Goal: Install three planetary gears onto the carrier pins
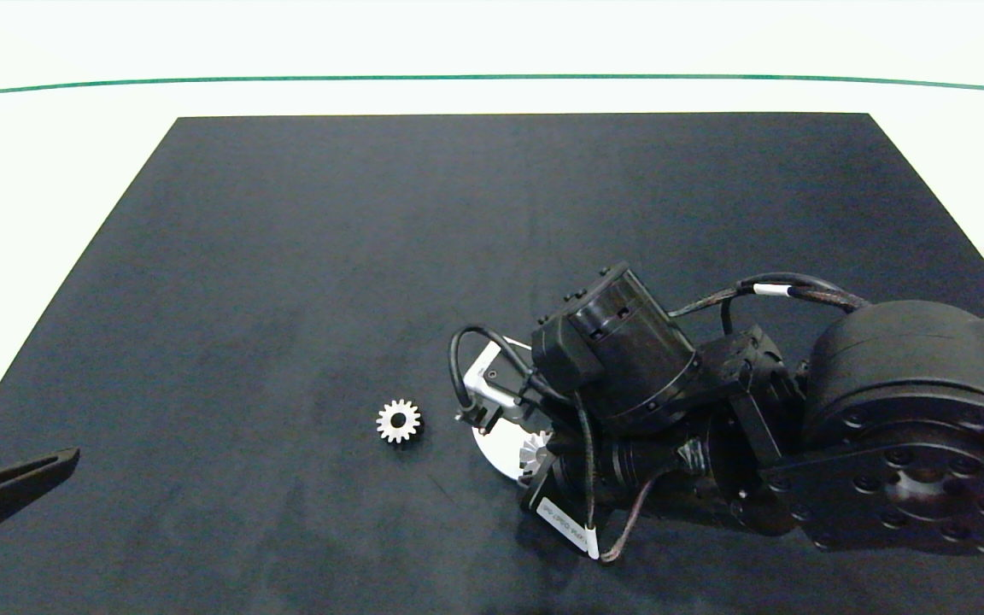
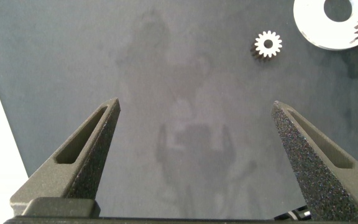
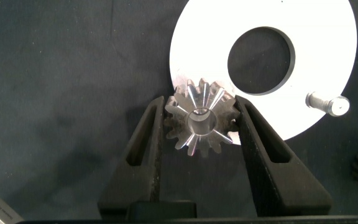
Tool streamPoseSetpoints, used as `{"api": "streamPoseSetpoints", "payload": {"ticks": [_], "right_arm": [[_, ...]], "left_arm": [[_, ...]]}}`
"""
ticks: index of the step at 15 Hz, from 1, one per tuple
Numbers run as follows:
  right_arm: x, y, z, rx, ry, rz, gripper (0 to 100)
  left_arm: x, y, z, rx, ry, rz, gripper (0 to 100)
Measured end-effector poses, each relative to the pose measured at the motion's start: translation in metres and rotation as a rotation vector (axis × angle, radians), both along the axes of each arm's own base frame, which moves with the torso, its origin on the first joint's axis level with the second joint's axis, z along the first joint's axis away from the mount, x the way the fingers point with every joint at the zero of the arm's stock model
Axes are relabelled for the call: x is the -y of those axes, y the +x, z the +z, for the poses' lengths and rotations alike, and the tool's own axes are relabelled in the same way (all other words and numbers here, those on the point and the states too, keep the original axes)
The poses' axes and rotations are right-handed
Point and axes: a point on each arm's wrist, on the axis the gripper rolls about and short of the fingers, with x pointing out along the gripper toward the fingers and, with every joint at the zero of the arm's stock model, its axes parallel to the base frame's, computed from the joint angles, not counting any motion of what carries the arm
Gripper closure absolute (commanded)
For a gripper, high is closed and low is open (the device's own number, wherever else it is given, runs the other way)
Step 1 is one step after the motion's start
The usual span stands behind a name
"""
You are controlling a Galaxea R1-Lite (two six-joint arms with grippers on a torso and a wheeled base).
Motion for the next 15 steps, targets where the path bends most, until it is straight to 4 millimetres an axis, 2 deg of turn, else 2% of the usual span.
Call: {"api": "streamPoseSetpoints", "payload": {"ticks": [14,15], "right_arm": [[-0.0049,0.0056,-0.0066,-0.008,-0.012,-0.004,99],[-0.0048,0.0058,-0.0069,-0.008,-0.014,-0.004,0]], "left_arm": [[-0.0005,-0.0021,0.0003,0.009,0.008,-0.004,0],[-0.0005,-0.0021,0.0003,0.009,0.008,-0.004,0]]}}
